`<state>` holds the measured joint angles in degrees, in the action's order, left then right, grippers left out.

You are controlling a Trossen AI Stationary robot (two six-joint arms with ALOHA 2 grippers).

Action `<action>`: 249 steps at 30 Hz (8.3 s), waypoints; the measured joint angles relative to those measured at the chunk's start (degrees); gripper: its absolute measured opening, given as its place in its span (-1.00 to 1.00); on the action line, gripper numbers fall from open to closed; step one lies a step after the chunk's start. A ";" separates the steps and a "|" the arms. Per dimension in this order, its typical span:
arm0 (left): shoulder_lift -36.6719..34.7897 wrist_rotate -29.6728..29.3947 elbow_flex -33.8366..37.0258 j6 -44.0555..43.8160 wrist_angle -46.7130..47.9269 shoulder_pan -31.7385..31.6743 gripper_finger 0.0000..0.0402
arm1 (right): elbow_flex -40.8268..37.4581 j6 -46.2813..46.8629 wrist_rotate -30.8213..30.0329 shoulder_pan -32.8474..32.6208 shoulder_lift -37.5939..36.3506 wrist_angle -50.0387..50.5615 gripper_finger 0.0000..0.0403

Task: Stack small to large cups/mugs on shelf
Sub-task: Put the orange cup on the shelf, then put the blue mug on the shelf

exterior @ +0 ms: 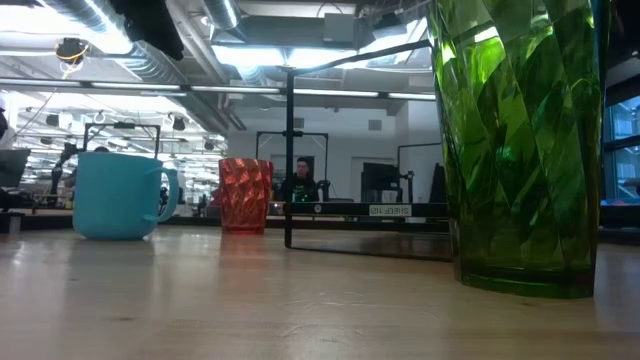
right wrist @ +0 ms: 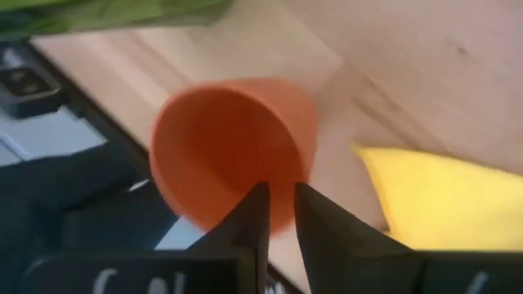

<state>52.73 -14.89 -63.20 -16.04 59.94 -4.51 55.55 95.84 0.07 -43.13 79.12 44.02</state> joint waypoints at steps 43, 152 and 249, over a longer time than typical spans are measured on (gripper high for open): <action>0.02 0.85 0.00 -1.61 -0.07 -1.38 -0.36 | 0.02 -1.70 -2.56 0.43 -3.12 2.26 -0.39; 0.13 -5.21 0.00 -6.30 -2.95 -1.38 -0.37 | 22.16 -46.97 0.80 50.18 11.80 22.35 -0.94; -0.29 6.44 17.49 -8.94 2.19 -0.35 -0.36 | 56.89 -72.41 -11.44 55.74 11.97 14.78 -0.02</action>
<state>52.44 -8.46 -45.71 -24.97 62.13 -4.86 112.44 23.44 -11.37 12.61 91.09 58.80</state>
